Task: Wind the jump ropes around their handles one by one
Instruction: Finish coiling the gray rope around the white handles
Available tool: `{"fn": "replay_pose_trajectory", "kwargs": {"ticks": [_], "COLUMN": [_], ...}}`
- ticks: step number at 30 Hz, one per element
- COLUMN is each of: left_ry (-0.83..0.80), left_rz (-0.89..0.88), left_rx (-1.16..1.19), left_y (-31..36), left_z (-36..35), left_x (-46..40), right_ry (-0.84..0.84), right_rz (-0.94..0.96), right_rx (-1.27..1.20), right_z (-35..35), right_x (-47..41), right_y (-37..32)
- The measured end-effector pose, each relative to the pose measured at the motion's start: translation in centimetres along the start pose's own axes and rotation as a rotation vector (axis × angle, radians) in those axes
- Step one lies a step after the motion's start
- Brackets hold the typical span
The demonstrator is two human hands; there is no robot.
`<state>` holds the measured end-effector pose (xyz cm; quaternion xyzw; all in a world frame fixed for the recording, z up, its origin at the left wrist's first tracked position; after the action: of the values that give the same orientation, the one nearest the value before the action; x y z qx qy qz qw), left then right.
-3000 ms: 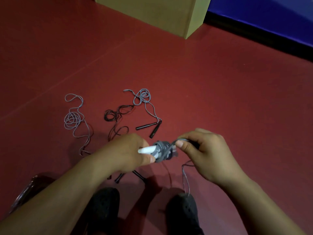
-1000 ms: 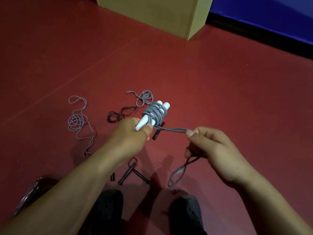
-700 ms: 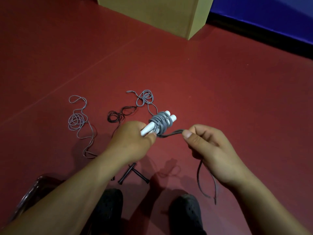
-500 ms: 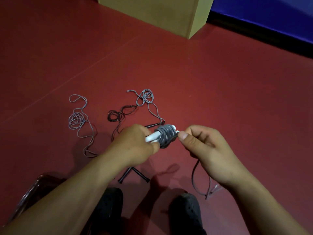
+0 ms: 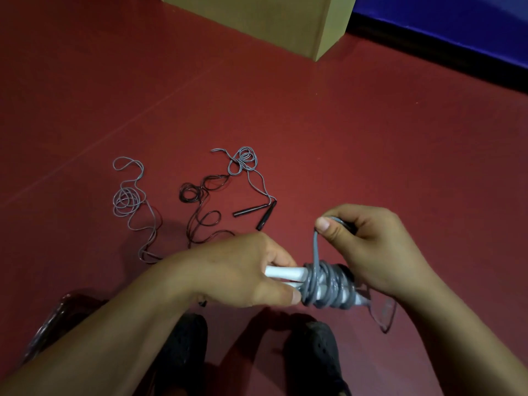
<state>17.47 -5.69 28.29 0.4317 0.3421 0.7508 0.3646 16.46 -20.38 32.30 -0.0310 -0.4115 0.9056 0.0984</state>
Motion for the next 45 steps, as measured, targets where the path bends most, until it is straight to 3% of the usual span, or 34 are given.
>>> {"fn": "replay_pose_trajectory", "kwargs": {"ticks": [7, 17, 21, 25, 30, 33, 40, 45], "left_ry": [-0.04, -0.048, 0.057, 0.214, 0.46, 0.557, 0.698, 0.783], "left_rz": [-0.096, -0.252, -0.348, -0.33, -0.17, -0.074, 0.122, 0.194], "left_rx": [0.158, 0.461, 0.626, 0.722, 0.593, 0.48, 0.128, 0.04], "left_y": [1.6, 2.9, 3.4, 2.7, 0.6, -0.5, -1.7, -2.6], "left_z": [0.0, 0.7, 1.8, 3.2, 4.5, 4.7, 5.3, 6.0], "left_x": [0.5, 0.7, 0.9, 0.7, 0.2, 0.2, 0.8, 1.3], "right_ry": [-0.047, -0.114, -0.129, -0.161, -0.159, -0.185, -0.19, -0.153], "right_rz": [-0.177, -0.241, -0.137, -0.267, -0.142, -0.082, -0.024, -0.026], "right_rx": [-0.32, -0.615, -0.554, -0.587, -0.135, 0.003, 0.135, 0.128], "right_z": [0.8, 0.3, 0.3, -1.5, -2.6, -3.7, -4.7, -4.0], "right_x": [0.0, -0.5, -0.5, -0.2, 0.0, 0.6, 1.1, 1.1], "right_y": [1.1, 2.4, 1.3, 2.2, 1.4, 0.3, -0.9, -1.4]}}
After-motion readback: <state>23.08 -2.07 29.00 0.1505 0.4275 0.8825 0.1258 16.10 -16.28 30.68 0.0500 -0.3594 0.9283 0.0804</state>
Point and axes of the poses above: each hand's wrist, its own x-axis away from the middle knuckle, its own z-axis out of the back of the hand, y = z × x, the point moved 9 cm from there along -x, towards the middle knuckle, and after that the axes turned 6 degrees about -z, right-handed, at the moved point
